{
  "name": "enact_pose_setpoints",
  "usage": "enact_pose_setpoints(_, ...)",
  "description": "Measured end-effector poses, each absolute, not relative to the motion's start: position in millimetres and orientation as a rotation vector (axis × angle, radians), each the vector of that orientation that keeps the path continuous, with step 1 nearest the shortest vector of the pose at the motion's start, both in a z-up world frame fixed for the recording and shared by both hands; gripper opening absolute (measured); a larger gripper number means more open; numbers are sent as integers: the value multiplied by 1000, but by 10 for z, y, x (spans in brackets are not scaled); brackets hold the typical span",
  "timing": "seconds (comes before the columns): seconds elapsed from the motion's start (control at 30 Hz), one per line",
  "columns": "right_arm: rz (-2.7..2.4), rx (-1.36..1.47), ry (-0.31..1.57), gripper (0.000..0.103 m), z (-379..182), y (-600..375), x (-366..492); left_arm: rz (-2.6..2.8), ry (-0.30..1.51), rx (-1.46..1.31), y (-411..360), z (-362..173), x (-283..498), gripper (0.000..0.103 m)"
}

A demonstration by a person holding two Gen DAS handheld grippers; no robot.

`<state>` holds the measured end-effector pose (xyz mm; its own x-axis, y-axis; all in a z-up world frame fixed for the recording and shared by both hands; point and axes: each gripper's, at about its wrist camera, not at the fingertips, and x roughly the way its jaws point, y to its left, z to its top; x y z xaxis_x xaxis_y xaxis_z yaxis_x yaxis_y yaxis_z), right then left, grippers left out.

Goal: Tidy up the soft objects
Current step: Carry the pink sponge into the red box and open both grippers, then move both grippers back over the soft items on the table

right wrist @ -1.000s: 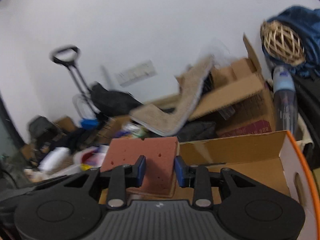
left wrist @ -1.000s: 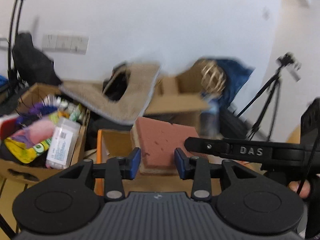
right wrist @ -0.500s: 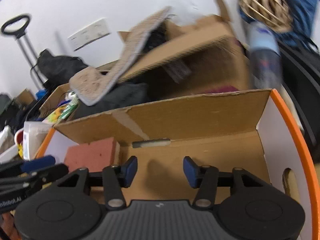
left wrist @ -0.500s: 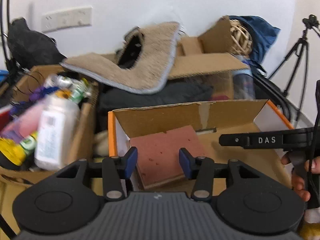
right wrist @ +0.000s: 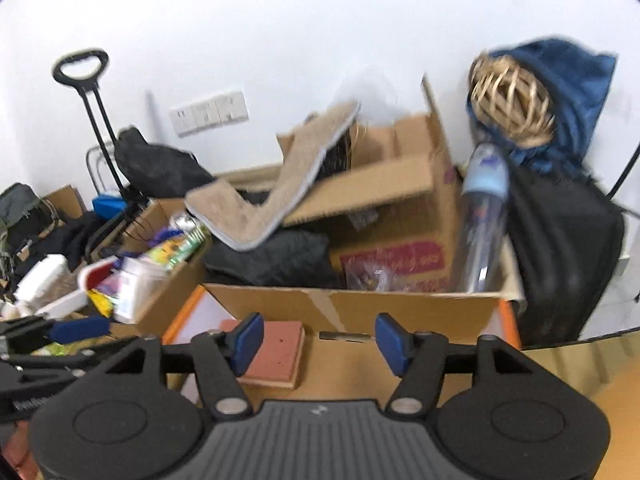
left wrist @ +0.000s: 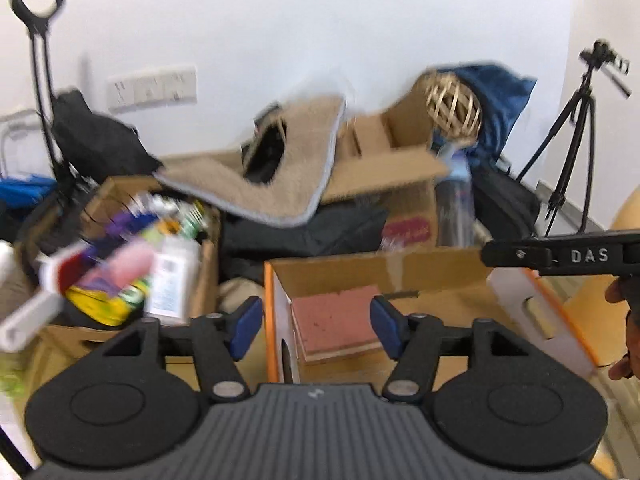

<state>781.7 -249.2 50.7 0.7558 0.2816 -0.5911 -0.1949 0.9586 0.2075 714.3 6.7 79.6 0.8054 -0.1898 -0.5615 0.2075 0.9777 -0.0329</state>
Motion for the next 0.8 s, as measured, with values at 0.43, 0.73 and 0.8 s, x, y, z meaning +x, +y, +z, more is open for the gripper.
enact_pose_setpoints(0.43, 357, 71, 500, 87, 1143, -2807, 5203, -243, 319, 15, 230, 1294, 4292, 96)
enact_pose_setpoints(0.73, 350, 12, 365, 89, 506, -2846, 3112, -175, 240, 61, 361, 550, 2428, 103)
enact_pose_setpoints(0.8, 326, 2, 345, 91, 338, -2812, 2728, -182, 251, 26, 385, 457, 2139, 103)
